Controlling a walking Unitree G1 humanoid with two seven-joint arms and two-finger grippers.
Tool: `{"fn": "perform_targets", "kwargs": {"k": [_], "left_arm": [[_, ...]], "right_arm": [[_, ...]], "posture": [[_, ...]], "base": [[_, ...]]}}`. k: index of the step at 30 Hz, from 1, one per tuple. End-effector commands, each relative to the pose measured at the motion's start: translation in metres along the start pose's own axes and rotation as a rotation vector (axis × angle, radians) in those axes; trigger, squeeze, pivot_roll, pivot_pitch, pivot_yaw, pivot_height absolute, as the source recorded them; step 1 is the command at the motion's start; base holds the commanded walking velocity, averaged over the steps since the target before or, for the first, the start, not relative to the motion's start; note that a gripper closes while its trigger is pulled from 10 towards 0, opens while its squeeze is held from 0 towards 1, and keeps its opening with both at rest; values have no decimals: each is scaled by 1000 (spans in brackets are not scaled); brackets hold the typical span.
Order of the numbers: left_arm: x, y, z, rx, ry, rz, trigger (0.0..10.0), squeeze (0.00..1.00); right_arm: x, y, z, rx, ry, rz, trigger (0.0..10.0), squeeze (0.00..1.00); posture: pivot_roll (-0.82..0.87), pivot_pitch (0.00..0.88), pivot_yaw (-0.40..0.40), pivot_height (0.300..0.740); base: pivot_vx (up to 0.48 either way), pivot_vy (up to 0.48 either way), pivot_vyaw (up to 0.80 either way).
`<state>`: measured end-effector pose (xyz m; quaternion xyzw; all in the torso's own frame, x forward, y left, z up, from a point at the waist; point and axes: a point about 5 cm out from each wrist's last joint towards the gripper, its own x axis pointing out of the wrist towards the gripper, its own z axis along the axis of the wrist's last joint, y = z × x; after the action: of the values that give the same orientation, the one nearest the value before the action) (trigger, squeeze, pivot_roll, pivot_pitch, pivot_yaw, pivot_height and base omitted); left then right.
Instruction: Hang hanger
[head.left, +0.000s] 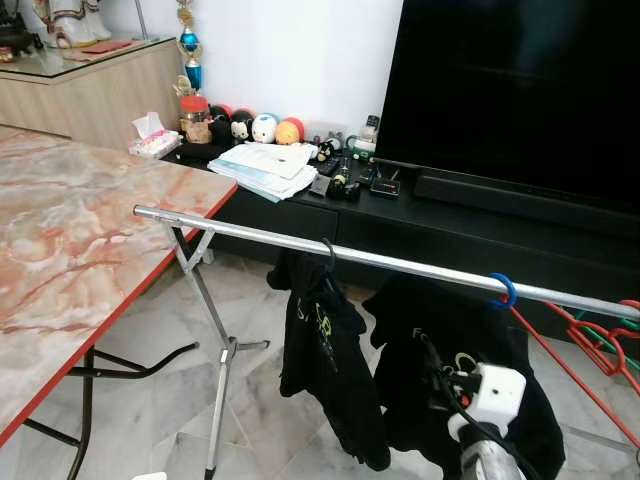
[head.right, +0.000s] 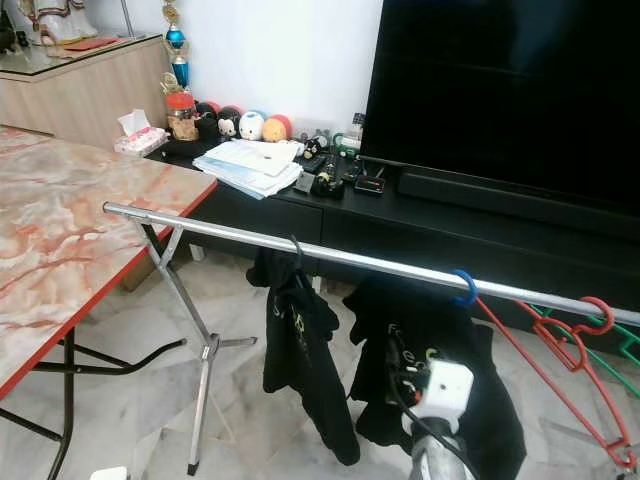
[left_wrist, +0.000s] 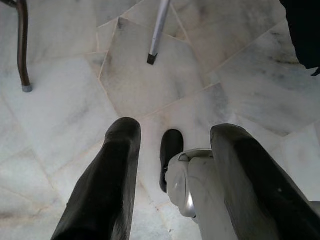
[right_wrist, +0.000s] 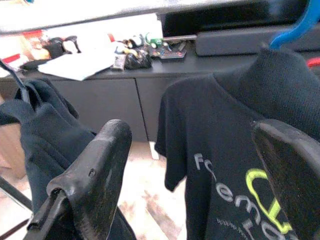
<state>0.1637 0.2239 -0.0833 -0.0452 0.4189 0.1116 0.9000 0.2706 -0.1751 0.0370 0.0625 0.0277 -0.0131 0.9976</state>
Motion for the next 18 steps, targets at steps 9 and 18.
{"fn": "perform_targets", "kwargs": {"k": [9, 18], "left_arm": [[-1, 0, -6, -6, 29, 7, 10000, 0], [0, 0, -4, -17, 25, 9, 10000, 0]], "right_arm": [[2, -4, 10, -12, -22, -22, 10000, 0], [13, -9, 21, -43, -26, -55, 10000, 0]], "posture": [[113, 0, -43, 740], [117, 0, -44, 740]], "base": [[0, -42, 0], [0, 0, 0]]}}
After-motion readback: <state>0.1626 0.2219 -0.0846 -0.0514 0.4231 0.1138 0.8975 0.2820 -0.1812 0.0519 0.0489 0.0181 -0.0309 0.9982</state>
